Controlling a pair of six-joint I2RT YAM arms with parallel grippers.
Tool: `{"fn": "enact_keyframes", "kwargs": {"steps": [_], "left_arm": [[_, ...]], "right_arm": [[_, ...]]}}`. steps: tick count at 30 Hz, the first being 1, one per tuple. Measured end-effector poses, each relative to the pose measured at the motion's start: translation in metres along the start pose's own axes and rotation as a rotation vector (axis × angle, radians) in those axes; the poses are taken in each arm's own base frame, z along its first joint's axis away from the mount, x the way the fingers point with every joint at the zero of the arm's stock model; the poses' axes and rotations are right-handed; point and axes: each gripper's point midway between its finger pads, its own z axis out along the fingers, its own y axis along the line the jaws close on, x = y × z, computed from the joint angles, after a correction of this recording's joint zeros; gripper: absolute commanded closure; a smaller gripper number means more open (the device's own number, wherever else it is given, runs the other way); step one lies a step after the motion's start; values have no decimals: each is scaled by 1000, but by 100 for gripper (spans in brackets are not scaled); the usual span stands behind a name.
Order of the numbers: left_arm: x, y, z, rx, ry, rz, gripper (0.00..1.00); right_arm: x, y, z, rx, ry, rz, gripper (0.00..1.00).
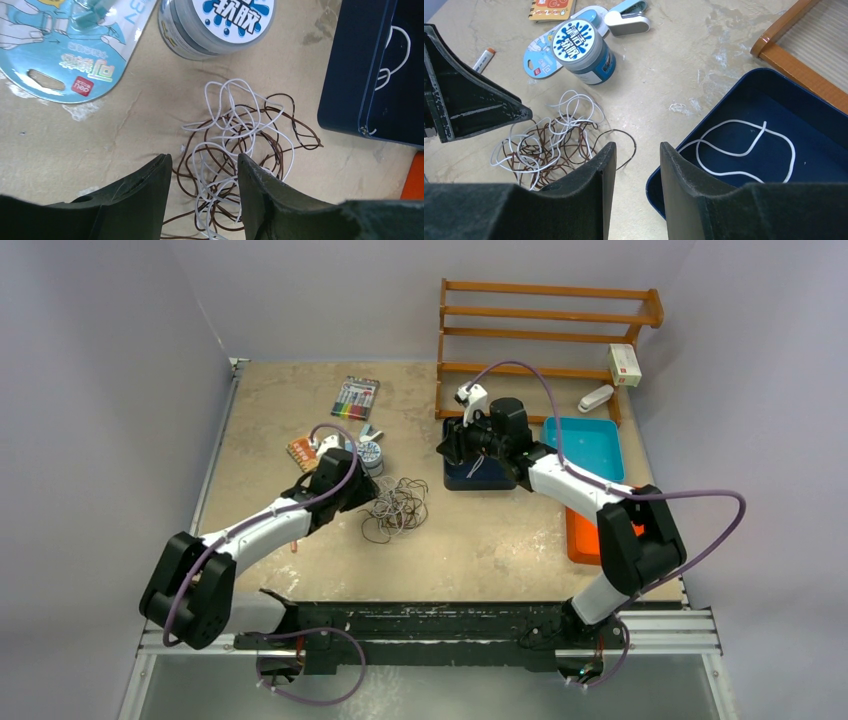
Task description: Untangle the cables
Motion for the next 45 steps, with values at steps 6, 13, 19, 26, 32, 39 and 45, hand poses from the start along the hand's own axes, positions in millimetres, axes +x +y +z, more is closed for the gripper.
{"fn": "enact_keyframes", "kwargs": {"steps": [6,13,19,26,32,39,45], "left_arm": [[7,-7,6,35,27,-14,56],[14,-3,14,23,53,-13,80],[14,-2,14,18,52,-9,100],[-17,-19,5,19,0,75,100],[-63,-52,-26,99,-109,166,100],[-96,-83,-56,186,-182,235,100],[-107,-95,-72,225,-202,242,100]], "right_arm": [[5,0,3,-3,13,4,61],[10,3,4,-11,31,5,61],[12,8,5,-21,37,3,62],[-6,15,-5,-29,-63,-17,56],[-40,34,-42,-64,-324,-62,52],[-52,62,-49,-205,-412,-151,50],[-53,120,-41,-344,-429,-280,49]]}}
